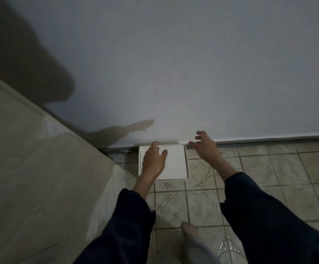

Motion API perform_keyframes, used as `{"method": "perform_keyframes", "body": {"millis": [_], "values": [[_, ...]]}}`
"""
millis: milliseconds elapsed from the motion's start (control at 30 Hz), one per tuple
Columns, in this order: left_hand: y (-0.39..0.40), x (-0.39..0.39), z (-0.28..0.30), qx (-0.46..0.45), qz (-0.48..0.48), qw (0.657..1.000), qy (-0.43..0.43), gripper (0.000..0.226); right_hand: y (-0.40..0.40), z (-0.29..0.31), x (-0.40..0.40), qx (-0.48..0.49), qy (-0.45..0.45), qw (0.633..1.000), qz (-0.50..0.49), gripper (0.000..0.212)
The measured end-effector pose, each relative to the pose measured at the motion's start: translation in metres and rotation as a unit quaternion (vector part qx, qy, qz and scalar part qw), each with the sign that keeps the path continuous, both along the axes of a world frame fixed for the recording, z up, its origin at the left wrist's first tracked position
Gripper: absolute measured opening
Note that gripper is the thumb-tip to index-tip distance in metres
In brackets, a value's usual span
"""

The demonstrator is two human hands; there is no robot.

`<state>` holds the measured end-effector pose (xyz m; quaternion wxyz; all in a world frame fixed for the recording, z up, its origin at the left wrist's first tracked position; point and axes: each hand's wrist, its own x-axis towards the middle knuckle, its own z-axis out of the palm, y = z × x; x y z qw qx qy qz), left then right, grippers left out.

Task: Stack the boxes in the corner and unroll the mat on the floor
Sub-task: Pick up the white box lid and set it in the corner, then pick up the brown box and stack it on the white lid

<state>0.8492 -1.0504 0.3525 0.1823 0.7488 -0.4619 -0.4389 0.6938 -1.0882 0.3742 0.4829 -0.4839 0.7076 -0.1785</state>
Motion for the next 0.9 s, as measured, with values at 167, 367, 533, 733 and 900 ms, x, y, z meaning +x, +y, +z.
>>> {"method": "perform_keyframes", "body": {"millis": [167,367,533,733,900], "values": [[0.032,-0.040,0.082,0.005,-0.082,0.996,0.022,0.048,0.046,0.086,-0.034,-0.007,0.005,1.000,-0.029,0.053],[0.047,-0.105,0.166,-0.012,-0.193,0.981,0.028,0.050,0.115,0.159,-0.113,-0.012,0.029,0.994,-0.108,0.051],[0.069,-0.192,0.211,-0.020,-0.304,0.952,0.025,0.053,0.179,0.196,-0.189,-0.015,0.049,0.979,-0.197,0.049],[0.141,-0.306,0.232,-0.009,-0.433,0.901,0.015,0.053,0.277,0.216,-0.280,0.004,0.045,0.952,-0.302,0.052],[0.226,-0.398,0.230,-0.001,-0.499,0.866,-0.006,0.053,0.373,0.218,-0.346,0.020,0.033,0.931,-0.364,0.053]]}}
